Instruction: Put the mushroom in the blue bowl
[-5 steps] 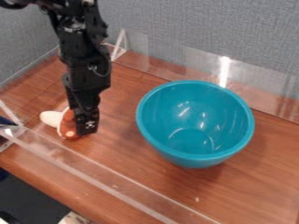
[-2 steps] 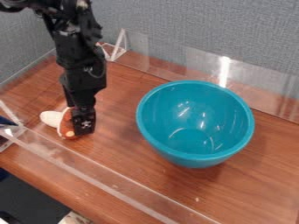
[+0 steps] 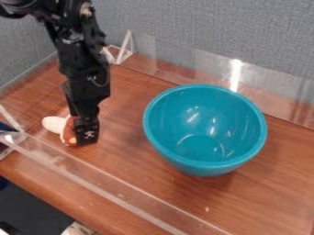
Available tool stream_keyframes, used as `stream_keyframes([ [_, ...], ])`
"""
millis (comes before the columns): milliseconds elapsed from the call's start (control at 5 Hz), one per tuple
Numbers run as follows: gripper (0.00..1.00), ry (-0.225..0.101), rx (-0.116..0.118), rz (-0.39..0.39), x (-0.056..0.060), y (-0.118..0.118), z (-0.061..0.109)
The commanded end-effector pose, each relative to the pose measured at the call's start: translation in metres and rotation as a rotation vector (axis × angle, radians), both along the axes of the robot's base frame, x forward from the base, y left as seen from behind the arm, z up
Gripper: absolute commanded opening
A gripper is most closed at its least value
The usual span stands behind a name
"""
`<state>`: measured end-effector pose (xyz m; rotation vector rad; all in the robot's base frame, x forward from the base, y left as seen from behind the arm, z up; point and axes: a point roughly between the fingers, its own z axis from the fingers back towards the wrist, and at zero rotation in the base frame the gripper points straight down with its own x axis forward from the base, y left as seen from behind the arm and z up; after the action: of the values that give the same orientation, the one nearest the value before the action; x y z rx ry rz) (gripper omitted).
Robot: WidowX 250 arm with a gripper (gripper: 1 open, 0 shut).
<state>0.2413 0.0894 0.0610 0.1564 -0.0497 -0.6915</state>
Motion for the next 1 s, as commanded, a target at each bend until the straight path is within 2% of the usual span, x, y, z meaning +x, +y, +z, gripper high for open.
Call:
stream_keyframes([
  [0,1.00,-0.019,0.013,0.017,0.001,0.007,0.002],
  [400,1.00,-0.010,0.016,0.024,0.001,0.010,-0.006],
  [600,0.00,-0.006,0.017,0.028,0.001,0.012,-0.009],
  [800,0.00,-0.015,0.014,0.022,0.000,0.012,-0.003],
])
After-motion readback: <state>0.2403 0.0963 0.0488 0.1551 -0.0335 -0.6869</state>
